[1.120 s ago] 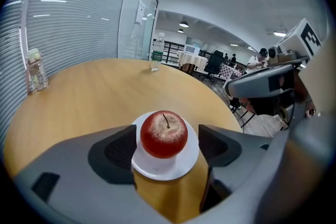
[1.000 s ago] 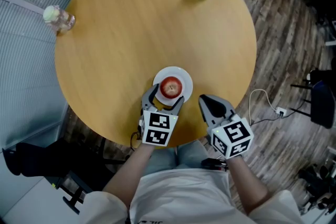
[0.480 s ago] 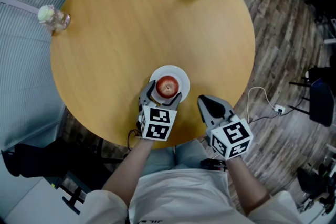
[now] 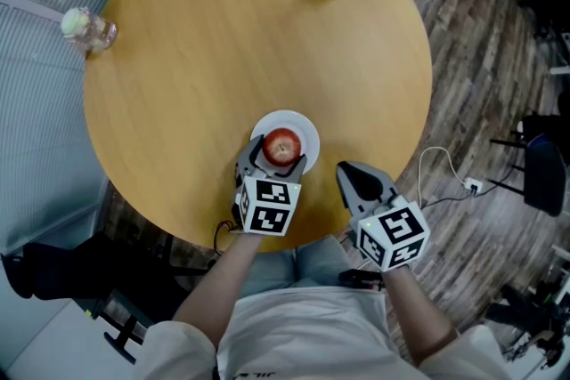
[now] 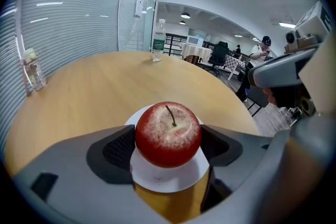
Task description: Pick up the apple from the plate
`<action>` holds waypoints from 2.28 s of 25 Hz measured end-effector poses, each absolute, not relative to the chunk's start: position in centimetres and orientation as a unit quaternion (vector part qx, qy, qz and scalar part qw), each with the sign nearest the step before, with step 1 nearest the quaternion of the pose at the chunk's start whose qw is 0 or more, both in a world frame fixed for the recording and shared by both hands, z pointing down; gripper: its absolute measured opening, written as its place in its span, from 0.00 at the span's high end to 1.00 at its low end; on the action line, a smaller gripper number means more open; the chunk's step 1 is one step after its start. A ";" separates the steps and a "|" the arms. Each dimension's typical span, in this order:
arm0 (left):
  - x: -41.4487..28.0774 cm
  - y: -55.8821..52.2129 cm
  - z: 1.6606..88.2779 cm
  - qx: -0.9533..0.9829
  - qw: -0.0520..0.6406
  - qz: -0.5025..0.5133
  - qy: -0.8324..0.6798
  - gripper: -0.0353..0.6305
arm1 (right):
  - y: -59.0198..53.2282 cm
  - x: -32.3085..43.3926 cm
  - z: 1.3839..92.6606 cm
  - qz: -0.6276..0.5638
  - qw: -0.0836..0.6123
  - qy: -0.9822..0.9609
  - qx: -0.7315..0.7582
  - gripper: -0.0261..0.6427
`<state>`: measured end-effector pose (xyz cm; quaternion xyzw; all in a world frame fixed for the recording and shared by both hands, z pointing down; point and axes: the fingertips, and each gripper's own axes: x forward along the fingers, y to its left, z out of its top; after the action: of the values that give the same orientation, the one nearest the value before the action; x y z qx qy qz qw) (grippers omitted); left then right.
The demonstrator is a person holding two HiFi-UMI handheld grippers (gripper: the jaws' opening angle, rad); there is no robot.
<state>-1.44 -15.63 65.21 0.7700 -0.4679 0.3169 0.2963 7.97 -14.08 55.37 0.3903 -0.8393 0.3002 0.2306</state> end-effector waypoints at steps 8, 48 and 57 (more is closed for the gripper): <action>-1.3 -15.4 65.1 0.768 0.298 0.317 -0.470 0.36 | -14.0 8.2 55.2 0.299 0.230 -0.839 0.392 0.91; -3.4 -9.1 48.0 0.803 0.234 0.208 -0.507 0.37 | -9.0 6.1 46.2 0.234 0.176 -0.867 0.402 0.91; -4.3 -7.2 45.2 0.809 0.226 0.183 -0.511 0.37 | -7.9 5.3 43.6 0.214 0.174 -0.874 0.401 0.91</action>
<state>-4.27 -7.21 45.18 0.8086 -0.5114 0.1827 0.2264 5.30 -7.86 43.61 0.4008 -0.8737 0.2138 0.1740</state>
